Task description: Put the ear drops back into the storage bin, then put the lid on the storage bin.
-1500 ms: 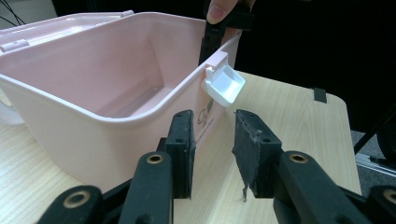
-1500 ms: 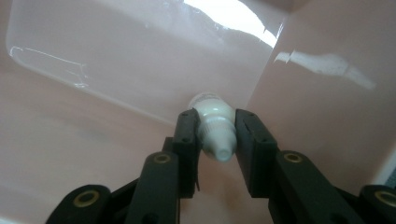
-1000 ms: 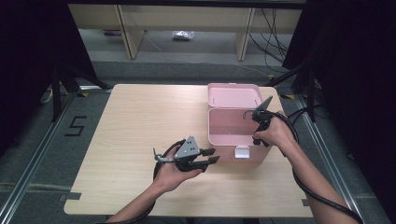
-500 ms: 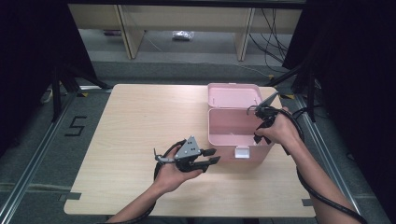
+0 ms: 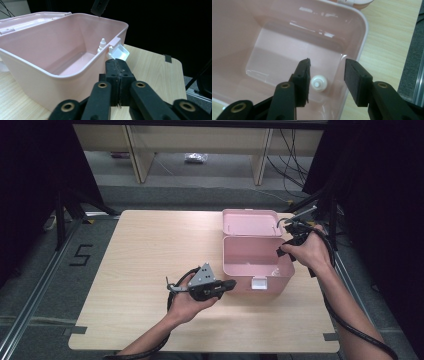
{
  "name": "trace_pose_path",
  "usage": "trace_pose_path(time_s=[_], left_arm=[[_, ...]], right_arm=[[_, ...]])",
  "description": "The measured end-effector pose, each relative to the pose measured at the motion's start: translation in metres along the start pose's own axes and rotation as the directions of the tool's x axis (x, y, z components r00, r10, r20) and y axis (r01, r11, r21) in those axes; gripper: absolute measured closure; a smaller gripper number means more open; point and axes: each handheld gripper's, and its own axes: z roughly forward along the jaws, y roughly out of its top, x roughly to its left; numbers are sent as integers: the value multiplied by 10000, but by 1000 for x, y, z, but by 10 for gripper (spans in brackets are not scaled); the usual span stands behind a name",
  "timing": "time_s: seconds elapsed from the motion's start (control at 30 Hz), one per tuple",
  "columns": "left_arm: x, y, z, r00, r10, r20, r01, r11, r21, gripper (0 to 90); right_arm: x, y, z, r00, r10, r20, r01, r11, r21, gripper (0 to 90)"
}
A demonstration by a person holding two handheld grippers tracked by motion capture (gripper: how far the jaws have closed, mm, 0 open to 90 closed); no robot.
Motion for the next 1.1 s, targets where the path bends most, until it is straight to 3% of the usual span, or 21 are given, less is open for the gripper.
trace_pose_path(time_s=[0.07,0.1,0.13,0.2,0.3,0.33,0.4,0.5,0.53,0.6,0.7,0.73,0.83,0.87,0.93,1.1], left_arm=[[0,1,0,10000,-77,-19,77,10000,3,897],[0,2,0,10000,-48,-59,49,10000,8,898],[0,2,0,9999,-31,-108,31,10000,-17,898],[1,2,2,10000,-24,-64,23,9999,-107,899],[0,3,3,10000,75,-27,-75,9999,-111,899],[0,4,3,9999,119,-45,-119,9999,-72,899],[-1,5,3,9996,288,-29,-288,9995,-147,898],[-4,6,3,9992,399,15,-398,9989,-254,898],[-4,6,3,9990,435,38,-434,9988,-242,898],[-5,6,5,9992,389,31,-388,9990,-236,899],[-5,6,8,9989,456,101,-453,9987,-218,899],[-5,7,9,9988,487,110,-485,9986,-199,899],[-6,9,13,9985,528,162,-524,9984,-231,898],[-6,9,14,9984,542,175,-538,9983,-239,898],[-7,11,16,9980,605,198,-600,9979,-247,898],[-10,12,23,9974,637,340,-626,9975,-322,898]], right_arm=[[-4,-1,-2,9998,-172,64,173,9997,-177,582],[-2,-2,-2,9998,211,-9,-211,9997,-126,582],[-6,-2,-1,9999,-126,33,127,9994,-329,582],[-9,-3,0,9997,-225,51,227,9991,-354,582],[-11,-3,0,9999,-135,31,137,9991,-413,582],[-13,-3,1,9995,-298,87,302,9984,-477,582],[-12,-3,-1,10000,-77,25,78,9989,-461,580],[-14,-2,-3,9996,-237,169,248,9974,-681,581],[-11,0,-5,9996,260,-58,-263,9979,-585,581],[-16,1,-5,9999,-93,108,102,9963,-857,578],[-19,5,-7,10000,58,4,-58,9955,-942,580],[-21,6,-7,9999,-87,143,102,9943,-1064,580],[-20,8,-9,9994,345,59,-337,9936,-1081,581],[-23,9,-9,9999,82,138,-66,9937,-1122,582],[-22,10,-10,9991,412,68,-403,9941,-1008,582],[-25,12,-9,9988,460,151,-442,9938,-1022,585]])
